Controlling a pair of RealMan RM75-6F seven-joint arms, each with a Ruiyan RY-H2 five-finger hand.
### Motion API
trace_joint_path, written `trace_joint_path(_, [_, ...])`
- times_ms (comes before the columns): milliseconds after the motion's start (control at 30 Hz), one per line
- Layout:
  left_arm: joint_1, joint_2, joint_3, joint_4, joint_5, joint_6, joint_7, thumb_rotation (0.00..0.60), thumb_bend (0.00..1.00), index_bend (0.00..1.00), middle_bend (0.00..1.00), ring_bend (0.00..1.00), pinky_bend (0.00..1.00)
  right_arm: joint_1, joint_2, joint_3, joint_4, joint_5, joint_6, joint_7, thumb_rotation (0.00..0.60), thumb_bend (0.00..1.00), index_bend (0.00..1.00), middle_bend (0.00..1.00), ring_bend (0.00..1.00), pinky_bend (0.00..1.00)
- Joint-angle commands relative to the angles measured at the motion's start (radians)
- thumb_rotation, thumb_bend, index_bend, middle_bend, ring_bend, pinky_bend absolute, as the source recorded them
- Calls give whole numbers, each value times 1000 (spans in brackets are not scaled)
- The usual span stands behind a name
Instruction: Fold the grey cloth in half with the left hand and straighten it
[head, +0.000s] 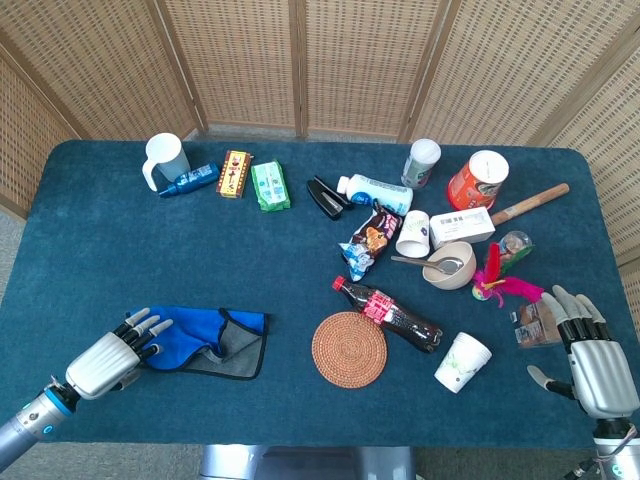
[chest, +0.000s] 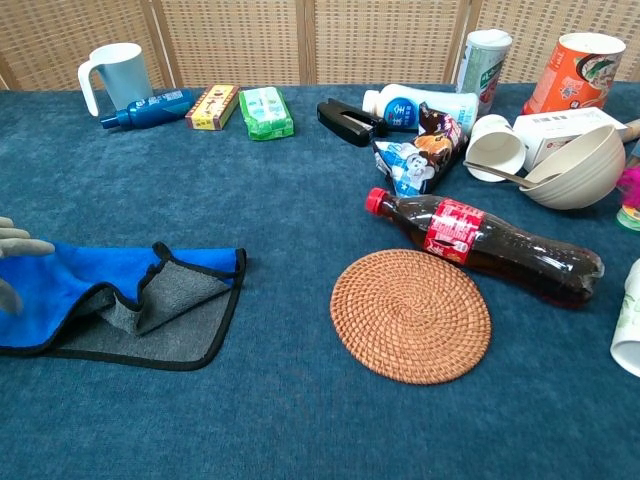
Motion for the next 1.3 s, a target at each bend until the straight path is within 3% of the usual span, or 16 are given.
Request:
trace_joint_path(33, [0, -10, -1, 5, 4, 3, 7, 600, 387, 343, 0, 0, 65, 0, 1, 0, 0, 0, 0, 1, 600, 98, 2, 0, 0, 123])
trace_joint_path(733, [2, -60, -11, 28, 6, 7, 51, 600, 393, 524, 0, 0, 78, -1, 4, -3, -3, -4, 2, 8, 600, 99, 1, 0, 0, 122])
trace_joint_path(1067, [5, -63, -19, 30, -6, 9, 66, 600, 494, 592, 0, 0, 88, -2, 7, -6, -5, -9, 2, 14, 600, 98, 1, 0, 0, 123])
trace_joint_path(1300, [3, -71, -26, 31, -12, 1, 92, 600, 505, 610, 0, 0, 91, -1, 8, -6, -5, -8, 0, 15, 600, 96, 1, 0, 0, 123])
